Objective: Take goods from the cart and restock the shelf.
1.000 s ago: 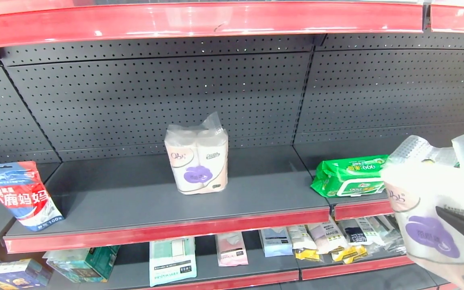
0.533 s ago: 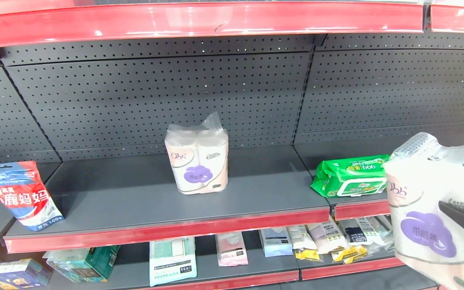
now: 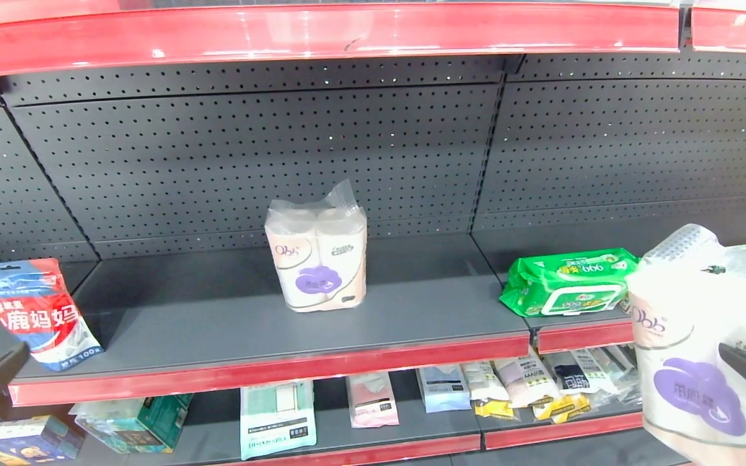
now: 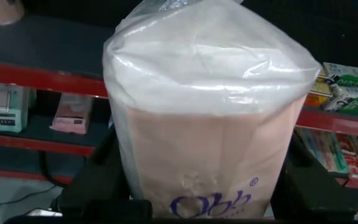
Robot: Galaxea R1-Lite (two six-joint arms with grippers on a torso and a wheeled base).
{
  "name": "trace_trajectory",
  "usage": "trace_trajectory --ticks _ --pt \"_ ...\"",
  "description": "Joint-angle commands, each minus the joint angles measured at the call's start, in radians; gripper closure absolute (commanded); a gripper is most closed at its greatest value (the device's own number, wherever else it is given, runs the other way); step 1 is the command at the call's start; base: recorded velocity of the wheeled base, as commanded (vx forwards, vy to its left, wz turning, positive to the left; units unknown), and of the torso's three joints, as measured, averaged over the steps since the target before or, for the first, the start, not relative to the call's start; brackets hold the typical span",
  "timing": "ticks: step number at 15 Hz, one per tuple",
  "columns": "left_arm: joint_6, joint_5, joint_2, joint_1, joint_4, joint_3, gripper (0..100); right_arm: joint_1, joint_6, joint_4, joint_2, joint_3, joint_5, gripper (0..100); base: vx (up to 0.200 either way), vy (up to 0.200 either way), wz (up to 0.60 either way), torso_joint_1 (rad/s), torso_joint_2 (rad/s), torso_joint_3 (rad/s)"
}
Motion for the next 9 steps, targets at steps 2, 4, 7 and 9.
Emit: trace_trajectory --ticks 2,4,7,9 --pt "0.177 -0.249 0.368 0.045 -0.069 -0.029 0 -0.001 -0.002 0.001 0.017 -0.02 -0.001 100 0.0 0.0 0.0 0.0 0.0 0.0" --pt "0.319 -0.404 0.527 0.091 -0.133 -0.061 0 -0.002 -0.002 0.004 0.024 -0.024 -0.004 100 0.0 0.0 0.0 0.0 0.0 0.0" --pt "0.472 -0.631 0.745 0.136 -0.133 -0.197 0 -0.007 -0.004 0.008 0.038 -0.018 -0.007 100 0.0 0.0 0.0 0.0 0.0 0.0" --pt "0.538 -0.724 0.892 0.15 -0.135 -0.318 0 -0.007 -0.007 0.008 0.057 -0.021 -0.013 100 0.0 0.0 0.0 0.0 0.0 0.0"
